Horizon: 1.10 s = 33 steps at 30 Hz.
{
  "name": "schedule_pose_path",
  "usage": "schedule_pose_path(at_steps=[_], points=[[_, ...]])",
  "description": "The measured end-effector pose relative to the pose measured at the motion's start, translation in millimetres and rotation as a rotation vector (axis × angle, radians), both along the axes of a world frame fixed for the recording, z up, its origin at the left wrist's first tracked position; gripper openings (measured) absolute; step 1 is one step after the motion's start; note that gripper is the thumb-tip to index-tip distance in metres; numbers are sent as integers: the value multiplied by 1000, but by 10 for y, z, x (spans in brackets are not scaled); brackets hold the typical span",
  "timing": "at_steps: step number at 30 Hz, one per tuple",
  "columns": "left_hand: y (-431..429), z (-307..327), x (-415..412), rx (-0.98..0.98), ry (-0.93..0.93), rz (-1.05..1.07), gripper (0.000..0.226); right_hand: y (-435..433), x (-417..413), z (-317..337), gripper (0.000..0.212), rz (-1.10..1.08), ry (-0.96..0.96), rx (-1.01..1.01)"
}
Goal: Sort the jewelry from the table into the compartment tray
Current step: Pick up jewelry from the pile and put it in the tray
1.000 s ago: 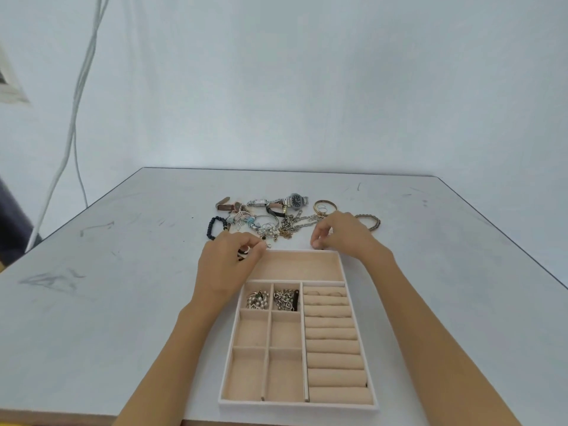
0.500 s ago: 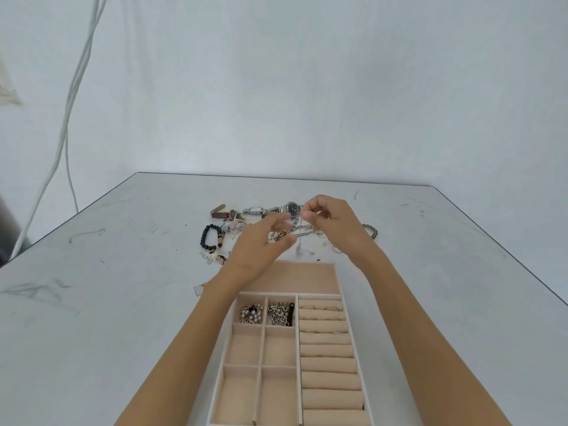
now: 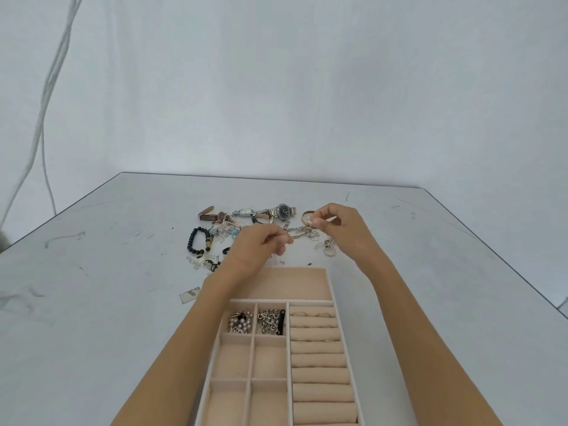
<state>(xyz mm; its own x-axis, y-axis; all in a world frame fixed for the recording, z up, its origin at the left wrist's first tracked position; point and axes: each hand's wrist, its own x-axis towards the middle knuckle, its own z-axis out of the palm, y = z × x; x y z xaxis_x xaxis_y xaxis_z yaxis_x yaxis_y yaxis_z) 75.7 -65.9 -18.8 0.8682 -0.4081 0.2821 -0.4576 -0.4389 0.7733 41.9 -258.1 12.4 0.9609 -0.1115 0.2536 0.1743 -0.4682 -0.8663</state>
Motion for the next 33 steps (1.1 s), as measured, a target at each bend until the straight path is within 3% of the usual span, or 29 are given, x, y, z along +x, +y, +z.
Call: schedule_pose_path(at_steps=[6,15,22,30,33], points=[[46,34,-12,-167,30,63,18,-319,6,-164,14,-223,143,-376],[109,92,-42,-55,-124,102,16,-266,-23,-188,18,-207,225,-480],[268,282,-112,-79,-219,143,10,-220,-19,-173,13,-218,207,-440],[413,728,-548,-384,-127,27,18,-217,-20,-101,12,-225,157,-374],[448,843,-748,-455,-56,-30,22,-189,-56,-75,12,-163,117,-231]])
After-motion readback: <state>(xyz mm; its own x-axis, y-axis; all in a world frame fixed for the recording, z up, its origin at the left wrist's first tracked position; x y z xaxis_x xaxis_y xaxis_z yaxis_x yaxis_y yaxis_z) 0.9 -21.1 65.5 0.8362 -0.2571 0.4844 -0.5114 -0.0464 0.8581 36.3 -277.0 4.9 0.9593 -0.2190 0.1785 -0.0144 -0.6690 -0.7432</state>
